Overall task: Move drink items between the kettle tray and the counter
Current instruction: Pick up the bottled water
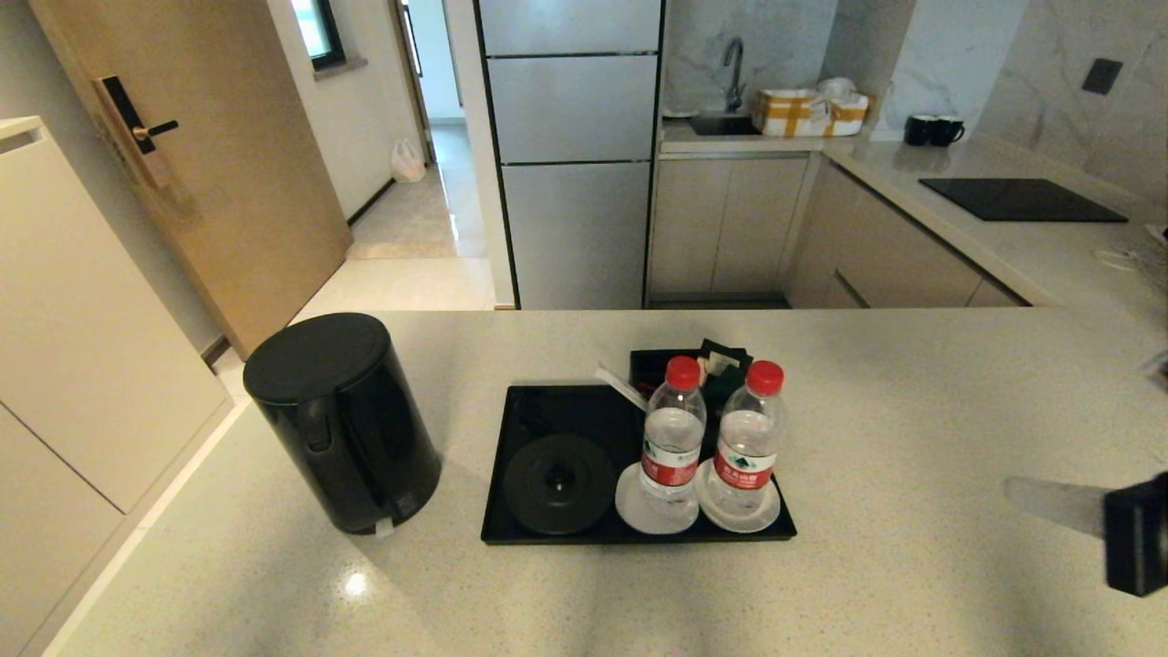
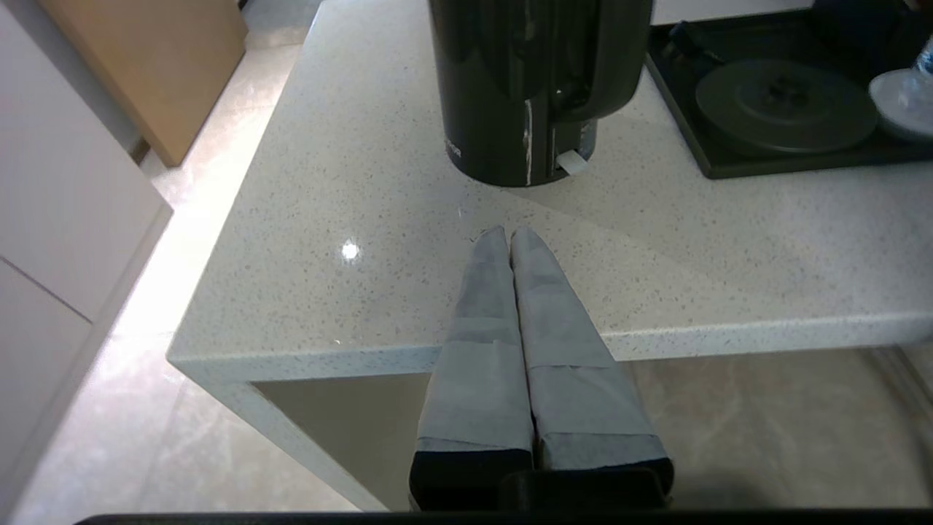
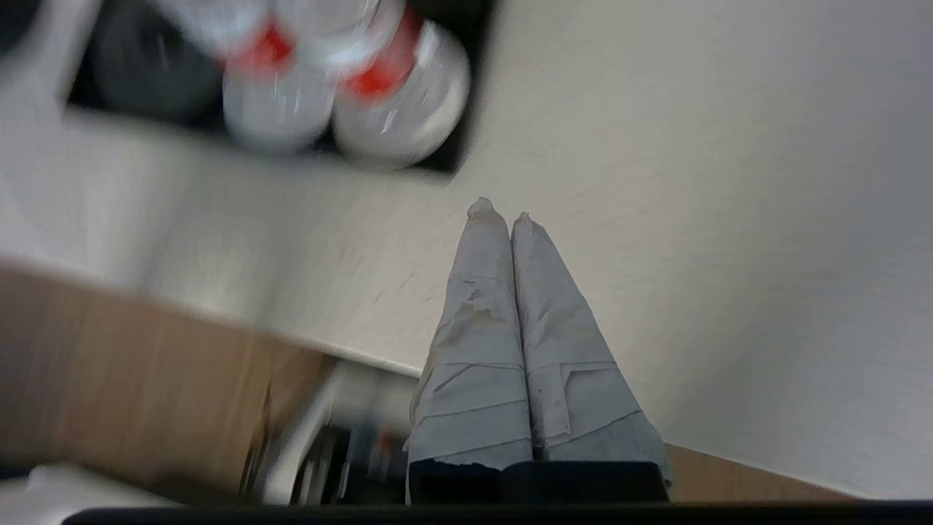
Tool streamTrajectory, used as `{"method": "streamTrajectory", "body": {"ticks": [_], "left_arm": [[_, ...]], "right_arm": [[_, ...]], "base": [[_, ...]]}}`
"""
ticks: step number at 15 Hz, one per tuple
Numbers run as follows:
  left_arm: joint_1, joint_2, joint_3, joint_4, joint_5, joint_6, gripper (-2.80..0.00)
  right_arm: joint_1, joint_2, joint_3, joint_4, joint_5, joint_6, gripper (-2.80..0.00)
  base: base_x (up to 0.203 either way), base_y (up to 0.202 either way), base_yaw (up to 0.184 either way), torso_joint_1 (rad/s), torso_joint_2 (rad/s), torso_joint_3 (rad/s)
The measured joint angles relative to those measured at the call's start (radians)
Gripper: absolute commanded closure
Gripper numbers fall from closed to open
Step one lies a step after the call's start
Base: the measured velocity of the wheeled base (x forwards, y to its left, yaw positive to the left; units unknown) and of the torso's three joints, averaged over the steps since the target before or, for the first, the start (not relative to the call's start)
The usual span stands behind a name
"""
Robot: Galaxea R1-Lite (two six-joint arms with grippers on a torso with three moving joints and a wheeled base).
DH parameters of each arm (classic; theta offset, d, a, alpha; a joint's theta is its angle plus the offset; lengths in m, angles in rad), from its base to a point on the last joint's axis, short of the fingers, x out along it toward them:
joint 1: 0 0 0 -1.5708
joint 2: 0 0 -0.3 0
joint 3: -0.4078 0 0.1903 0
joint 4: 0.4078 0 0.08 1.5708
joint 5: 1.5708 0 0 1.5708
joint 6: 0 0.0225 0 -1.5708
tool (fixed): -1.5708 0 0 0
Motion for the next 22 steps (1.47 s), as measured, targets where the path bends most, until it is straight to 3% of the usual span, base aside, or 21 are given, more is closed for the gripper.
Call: {"method": "streamTrajectory", "body": {"ticks": [2, 3, 6, 10, 16, 19, 22], "left_arm": [[0.000, 0.000, 0.006, -0.014, 0.003, -0.009, 0.00], [0.000, 0.000, 0.010, -0.025, 0.001, -0.010, 0.00], [0.000, -0.001, 0.017, -0.046, 0.001, -0.016, 0.00], [0.000, -0.001, 0.019, -0.046, 0.001, -0.015, 0.00], [0.000, -0.001, 0.019, -0.046, 0.003, -0.010, 0.00], [0.000, -0.001, 0.018, -0.047, 0.002, -0.012, 0.00], [0.000, -0.001, 0.018, -0.047, 0.002, -0.012, 0.00]], "right_arm": [[0.068, 0.171, -0.043, -0.068, -0.024, 0.007, 0.00], [0.096, 0.240, -0.056, -0.124, -0.072, 0.011, -2.80], [0.196, 0.396, -0.066, -0.330, -0.231, 0.063, -2.80], [0.270, 0.478, -0.050, -0.413, -0.256, 0.070, -2.80], [0.294, 0.500, 0.047, -0.581, -0.244, 0.046, -2.80], [0.311, 0.565, 0.125, -0.839, -0.246, -0.003, -2.80], [0.327, 0.701, 0.211, -1.182, -0.265, -0.074, -2.80]], "base": [[0.000, 0.000, 0.000, 0.000, 0.00, 0.000], [0.000, 0.000, 0.000, 0.000, 0.00, 0.000], [0.000, 0.000, 0.000, 0.000, 0.00, 0.000], [0.000, 0.000, 0.000, 0.000, 0.00, 0.000], [0.000, 0.000, 0.000, 0.000, 0.00, 0.000], [0.000, 0.000, 0.000, 0.000, 0.00, 0.000], [0.000, 0.000, 0.000, 0.000, 0.00, 0.000]]}}
